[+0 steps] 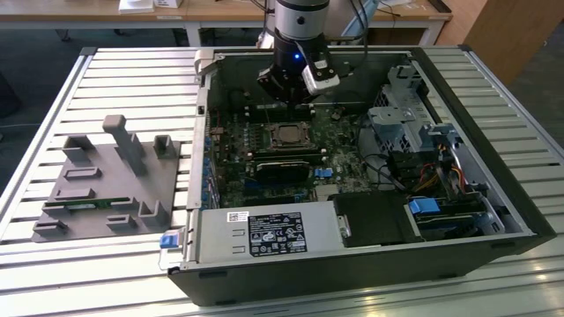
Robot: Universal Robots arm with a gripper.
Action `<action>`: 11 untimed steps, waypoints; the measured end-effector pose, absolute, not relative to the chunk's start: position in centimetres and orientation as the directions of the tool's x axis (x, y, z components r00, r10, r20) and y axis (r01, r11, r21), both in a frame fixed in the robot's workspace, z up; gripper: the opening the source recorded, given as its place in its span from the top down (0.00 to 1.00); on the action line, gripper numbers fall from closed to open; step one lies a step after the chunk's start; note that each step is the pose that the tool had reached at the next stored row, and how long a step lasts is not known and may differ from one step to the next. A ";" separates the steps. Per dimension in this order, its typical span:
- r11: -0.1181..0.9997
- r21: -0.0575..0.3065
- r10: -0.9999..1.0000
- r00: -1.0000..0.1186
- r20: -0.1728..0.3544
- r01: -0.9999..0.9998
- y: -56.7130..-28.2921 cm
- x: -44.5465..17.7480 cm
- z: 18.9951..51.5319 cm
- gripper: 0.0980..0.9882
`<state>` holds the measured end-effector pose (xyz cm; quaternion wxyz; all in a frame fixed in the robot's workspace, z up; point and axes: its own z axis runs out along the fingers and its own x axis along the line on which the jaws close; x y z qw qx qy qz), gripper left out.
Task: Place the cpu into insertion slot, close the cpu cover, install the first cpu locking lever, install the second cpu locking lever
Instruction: 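Install the first cpu locking lever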
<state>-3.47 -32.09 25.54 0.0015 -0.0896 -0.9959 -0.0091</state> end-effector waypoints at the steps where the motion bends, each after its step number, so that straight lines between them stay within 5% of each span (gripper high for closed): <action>1: 0.987 0.018 0.160 -0.987 0.005 0.160 -32.1 -3.5 25.5 0.99; 11: 1.000 0.018 -0.016 -1.000 0.005 -0.016 -32.1 -3.5 25.5 0.99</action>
